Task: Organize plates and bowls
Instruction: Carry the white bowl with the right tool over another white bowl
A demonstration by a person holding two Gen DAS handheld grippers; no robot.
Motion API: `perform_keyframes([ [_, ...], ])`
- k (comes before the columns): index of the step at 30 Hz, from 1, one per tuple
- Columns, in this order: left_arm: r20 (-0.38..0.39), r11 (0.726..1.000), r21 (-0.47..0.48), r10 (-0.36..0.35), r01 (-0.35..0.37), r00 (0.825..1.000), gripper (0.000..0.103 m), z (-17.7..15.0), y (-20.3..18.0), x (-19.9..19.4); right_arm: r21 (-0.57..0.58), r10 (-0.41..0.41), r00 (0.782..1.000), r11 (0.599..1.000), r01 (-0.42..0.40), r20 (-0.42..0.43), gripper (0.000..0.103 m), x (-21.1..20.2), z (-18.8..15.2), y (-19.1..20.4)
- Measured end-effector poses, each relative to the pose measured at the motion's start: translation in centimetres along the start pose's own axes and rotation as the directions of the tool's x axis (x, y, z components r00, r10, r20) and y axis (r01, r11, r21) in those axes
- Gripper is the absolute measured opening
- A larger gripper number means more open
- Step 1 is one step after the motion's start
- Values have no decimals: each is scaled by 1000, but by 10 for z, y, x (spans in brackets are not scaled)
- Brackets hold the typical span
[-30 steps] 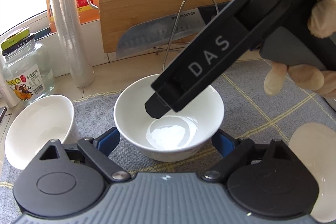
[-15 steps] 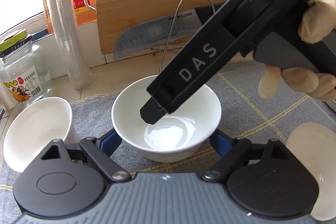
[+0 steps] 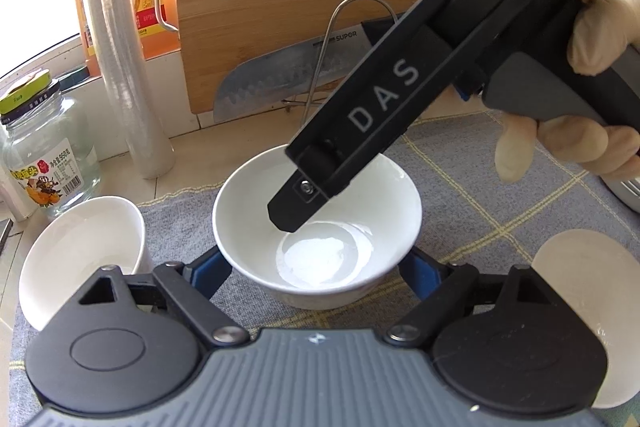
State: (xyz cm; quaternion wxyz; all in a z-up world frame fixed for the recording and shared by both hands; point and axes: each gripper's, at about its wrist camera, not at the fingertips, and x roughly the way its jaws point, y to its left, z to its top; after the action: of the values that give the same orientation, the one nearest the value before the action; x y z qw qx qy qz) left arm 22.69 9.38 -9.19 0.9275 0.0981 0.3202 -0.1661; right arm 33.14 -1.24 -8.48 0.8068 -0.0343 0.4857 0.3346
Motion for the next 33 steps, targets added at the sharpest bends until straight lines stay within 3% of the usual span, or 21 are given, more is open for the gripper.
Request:
perform_keyframes([
  [17,-10,997,37,-61,61,998,90,9,-23,-53,-1,-1,1000,1000,1,22,74,-56,-27,25],
  [33,2,984,106,-142,141,990,90,3,-70,-88,52,-70,996,996,67,57,75,-106,-82,35],
])
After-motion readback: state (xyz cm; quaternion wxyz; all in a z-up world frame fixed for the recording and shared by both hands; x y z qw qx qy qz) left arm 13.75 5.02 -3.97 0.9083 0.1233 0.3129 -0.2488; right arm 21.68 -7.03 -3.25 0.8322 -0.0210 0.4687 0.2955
